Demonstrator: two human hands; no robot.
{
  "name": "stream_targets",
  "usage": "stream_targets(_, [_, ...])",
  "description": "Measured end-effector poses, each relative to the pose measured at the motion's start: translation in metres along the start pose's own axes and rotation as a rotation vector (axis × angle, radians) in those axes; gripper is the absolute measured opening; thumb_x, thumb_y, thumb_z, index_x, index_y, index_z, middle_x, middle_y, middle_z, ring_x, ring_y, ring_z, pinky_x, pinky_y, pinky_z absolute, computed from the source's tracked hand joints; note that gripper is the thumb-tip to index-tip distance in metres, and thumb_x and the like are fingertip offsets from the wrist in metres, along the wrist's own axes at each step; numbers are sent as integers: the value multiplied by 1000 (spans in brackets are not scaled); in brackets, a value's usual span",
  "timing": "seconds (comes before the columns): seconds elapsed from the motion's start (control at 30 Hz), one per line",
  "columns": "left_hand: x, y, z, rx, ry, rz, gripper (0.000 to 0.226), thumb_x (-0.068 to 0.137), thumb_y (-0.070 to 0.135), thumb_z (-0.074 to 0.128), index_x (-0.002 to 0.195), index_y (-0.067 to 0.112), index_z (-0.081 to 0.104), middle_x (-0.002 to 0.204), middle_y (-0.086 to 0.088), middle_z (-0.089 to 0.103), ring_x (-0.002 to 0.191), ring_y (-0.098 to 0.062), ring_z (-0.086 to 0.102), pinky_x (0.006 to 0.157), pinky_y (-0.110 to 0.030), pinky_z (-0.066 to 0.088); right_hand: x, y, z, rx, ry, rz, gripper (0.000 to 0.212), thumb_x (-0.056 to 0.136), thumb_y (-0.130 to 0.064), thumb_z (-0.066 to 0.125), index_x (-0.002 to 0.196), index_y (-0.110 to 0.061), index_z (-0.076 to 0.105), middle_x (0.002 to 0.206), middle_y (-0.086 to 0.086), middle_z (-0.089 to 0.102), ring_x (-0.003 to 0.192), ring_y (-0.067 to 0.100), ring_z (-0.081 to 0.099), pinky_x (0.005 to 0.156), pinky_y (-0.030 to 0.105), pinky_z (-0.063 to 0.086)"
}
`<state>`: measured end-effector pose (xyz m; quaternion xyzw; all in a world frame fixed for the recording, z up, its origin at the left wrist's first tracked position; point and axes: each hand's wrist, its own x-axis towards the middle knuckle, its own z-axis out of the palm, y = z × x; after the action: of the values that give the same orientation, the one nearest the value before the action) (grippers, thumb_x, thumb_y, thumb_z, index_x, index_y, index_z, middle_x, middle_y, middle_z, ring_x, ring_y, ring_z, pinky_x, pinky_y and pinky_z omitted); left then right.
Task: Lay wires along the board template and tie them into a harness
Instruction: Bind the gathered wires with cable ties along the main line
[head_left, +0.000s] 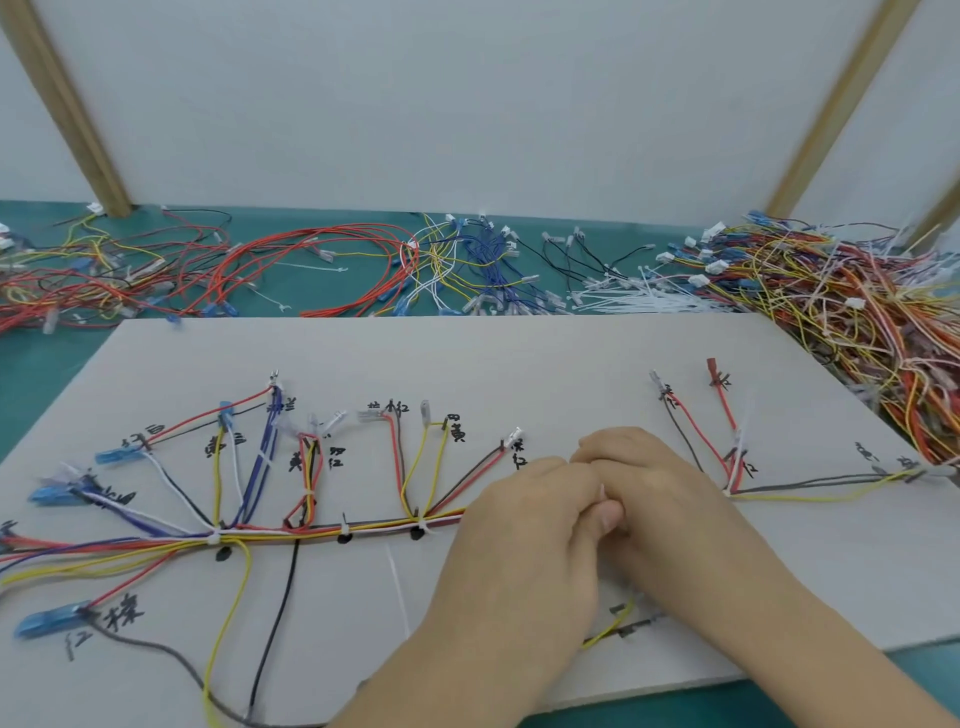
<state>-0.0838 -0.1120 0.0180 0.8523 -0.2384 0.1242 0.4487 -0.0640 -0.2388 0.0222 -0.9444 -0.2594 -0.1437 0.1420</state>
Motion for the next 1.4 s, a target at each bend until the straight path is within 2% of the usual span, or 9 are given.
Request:
stream_targets(0.2, [2, 0, -1, -89, 28, -53, 16, 75, 25, 49, 60, 30, 45, 53, 16, 38, 61, 6, 41, 58, -5, 30, 3, 10, 1, 112, -215, 134, 17, 72, -19, 45, 73, -10, 60, 90, -5, 59, 96, 15, 49, 78, 38, 44])
stream_targets(0.43, [3, 1, 1, -127, 21, -124, 30, 78, 27, 51, 51, 30, 37, 50, 14, 44, 61, 6, 43, 57, -7, 30, -2, 10, 5, 139, -142, 176, 39, 64, -42, 21, 72, -19, 52, 84, -12, 56, 90, 10, 48, 79, 35, 42])
stream_targets(0.57, [8, 6, -3, -140, -37, -152, 31, 88, 28, 51, 58, 21, 49, 57, 15, 52, 62, -1, 45, 58, -15, 32, -16, 11, 6, 160, -13, 100, 15, 75, -21, 49, 81, -17, 62, 91, -10, 60, 91, 12, 53, 82, 33, 43])
stream_targets(0.63, [10, 14, -4, -190, 51, -117, 22, 84, 33, 42, 73, 22, 58, 70, 10, 57, 70, -3, 50, 65, -19, 39, -29, 22, -6, 263, 180, 133, 19, 79, -23, 59, 96, -26, 63, 107, -18, 57, 102, 1, 52, 92, 18, 40])
stream_targets(0.73, [15, 29, 0, -351, 148, -96, 17, 83, 28, 43, 85, 35, 58, 82, 17, 57, 77, 0, 55, 72, -16, 46, -46, 53, -29, 323, 438, 319, 36, 85, -14, 62, 102, -44, 52, 101, -23, 55, 88, -4, 52, 75, 4, 39])
stream_targets(0.9, [31, 43, 36, -207, -115, -109, 22, 92, 15, 45, 105, 22, 62, 101, 8, 59, 94, -7, 56, 81, -15, 38, -53, 82, -33, 329, 176, 428, 34, 81, -2, 65, 80, -36, 61, 86, -12, 62, 79, 1, 53, 64, 7, 39])
stream_targets(1.07, [46, 40, 67, -52, -214, -189, 39, 93, 17, 45, 131, 18, 40, 127, -3, 45, 114, -20, 46, 92, -23, 29, -54, 91, -32, 309, 15, 313, 22, 74, 4, 65, 74, -19, 65, 89, -13, 59, 80, -4, 54, 68, 5, 37])
stream_targets(1.3, [51, 37, 75, 88, -111, -113, 16, 91, 19, 48, 104, 13, 57, 106, -4, 56, 99, -21, 49, 86, -33, 38, -47, 95, -36, 269, -60, 157, 14, 70, -24, 49, 76, -30, 61, 79, -13, 61, 83, -2, 54, 69, 8, 39])
stream_targets(1.4, [47, 43, 78, 157, -71, -25, 15, 93, 17, 46, 105, 12, 54, 106, -6, 54, 99, -24, 48, 82, -34, 38, -46, 100, -37, 290, -95, 128, 32, 64, 4, 56, 71, -28, 57, 82, -10, 60, 81, 3, 55, 65, 10, 40])
